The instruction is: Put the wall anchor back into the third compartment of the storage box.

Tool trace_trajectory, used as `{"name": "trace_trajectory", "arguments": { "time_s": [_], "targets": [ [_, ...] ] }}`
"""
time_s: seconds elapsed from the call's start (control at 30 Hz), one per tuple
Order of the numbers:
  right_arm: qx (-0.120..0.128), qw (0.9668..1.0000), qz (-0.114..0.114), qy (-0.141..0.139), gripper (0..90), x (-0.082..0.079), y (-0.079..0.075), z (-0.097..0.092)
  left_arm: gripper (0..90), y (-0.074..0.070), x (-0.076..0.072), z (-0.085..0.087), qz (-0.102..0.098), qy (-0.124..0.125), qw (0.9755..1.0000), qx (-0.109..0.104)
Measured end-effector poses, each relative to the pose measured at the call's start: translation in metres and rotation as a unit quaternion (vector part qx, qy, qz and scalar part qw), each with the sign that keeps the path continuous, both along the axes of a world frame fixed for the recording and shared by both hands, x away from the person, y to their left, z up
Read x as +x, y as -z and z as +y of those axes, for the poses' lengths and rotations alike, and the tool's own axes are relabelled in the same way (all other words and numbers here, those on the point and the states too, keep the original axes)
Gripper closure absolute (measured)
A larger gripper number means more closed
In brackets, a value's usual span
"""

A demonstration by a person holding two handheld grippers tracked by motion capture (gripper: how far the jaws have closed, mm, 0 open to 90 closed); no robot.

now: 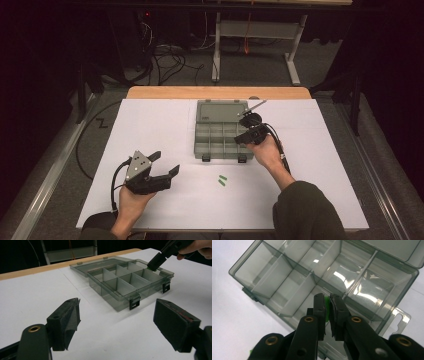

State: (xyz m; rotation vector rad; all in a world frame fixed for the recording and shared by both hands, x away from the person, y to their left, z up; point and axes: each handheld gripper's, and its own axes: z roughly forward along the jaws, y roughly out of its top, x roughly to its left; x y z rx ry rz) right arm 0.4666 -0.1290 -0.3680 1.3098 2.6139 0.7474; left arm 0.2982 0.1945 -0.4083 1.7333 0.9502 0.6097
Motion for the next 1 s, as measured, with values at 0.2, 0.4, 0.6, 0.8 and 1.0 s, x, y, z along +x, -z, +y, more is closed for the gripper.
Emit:
{"name": "trace_trajectory", "arguments": {
  "time_s": [0.2,0.4,0.6,0.8,1.0],
  "targets": [
    [-0.005,1.0,-0.003,0.006,85.9,0.007,-0.003,0.001,21.7,0.0,0.0,0.0,0.0,0.0,1.0,0.0],
    [-0.011,0.9998,-0.003,0.013,85.9,0.014,0.0,0.005,21.7,0.0,0.0,0.001,-0.001,0.001,1.0,-0.001],
    [-0.018,0.9996,-0.01,0.018,85.9,0.019,0.0,0.009,21.7,0.0,0.0,0.001,-0.001,0.001,1.0,-0.001],
    [-0.023,0.9994,-0.017,0.017,85.8,0.023,-0.001,0.015,21.7,-0.001,-0.001,0.001,-0.002,0.0,1.0,-0.004],
    [-0.031,0.9992,-0.014,0.021,85.6,0.028,0.001,0.018,21.8,-0.001,-0.001,0.001,-0.002,0.001,1.0,-0.005]
  ]
}}
